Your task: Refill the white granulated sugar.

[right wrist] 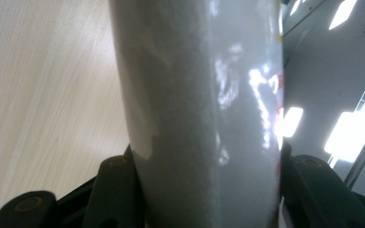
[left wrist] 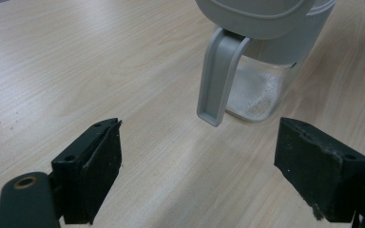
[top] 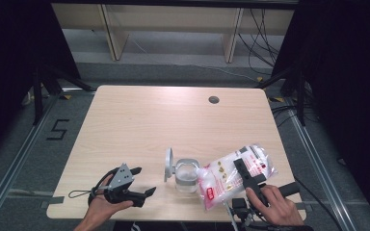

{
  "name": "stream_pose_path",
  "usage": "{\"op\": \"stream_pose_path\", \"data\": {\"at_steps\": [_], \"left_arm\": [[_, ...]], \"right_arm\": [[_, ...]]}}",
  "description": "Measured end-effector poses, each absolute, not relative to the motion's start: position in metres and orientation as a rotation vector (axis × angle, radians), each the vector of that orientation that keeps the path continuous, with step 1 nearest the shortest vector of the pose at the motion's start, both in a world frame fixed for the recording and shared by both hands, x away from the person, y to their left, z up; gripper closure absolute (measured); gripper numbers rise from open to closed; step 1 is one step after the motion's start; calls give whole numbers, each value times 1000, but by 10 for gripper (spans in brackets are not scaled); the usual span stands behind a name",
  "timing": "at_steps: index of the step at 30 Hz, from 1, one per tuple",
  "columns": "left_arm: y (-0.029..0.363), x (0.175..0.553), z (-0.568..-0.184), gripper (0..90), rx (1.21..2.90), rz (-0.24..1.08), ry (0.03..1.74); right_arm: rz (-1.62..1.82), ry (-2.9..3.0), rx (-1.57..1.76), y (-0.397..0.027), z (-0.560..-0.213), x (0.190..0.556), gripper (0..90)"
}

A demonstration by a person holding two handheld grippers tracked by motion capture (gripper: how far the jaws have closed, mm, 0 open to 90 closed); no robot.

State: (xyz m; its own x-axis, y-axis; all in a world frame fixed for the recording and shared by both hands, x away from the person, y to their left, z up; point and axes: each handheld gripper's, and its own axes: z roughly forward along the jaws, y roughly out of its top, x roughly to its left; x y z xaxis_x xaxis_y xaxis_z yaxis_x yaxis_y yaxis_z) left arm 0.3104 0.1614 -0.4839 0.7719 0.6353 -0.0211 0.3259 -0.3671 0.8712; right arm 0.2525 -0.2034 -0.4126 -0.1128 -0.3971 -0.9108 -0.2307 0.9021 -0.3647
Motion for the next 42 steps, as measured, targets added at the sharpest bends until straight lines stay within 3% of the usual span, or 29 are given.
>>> {"op": "stream_pose_path", "data": {"at_steps": [42], "left_arm": [[161,311,-484,156,1986,387,717]], "right_arm": [[-125,1699,-447,-213,-412,255,577]]}}
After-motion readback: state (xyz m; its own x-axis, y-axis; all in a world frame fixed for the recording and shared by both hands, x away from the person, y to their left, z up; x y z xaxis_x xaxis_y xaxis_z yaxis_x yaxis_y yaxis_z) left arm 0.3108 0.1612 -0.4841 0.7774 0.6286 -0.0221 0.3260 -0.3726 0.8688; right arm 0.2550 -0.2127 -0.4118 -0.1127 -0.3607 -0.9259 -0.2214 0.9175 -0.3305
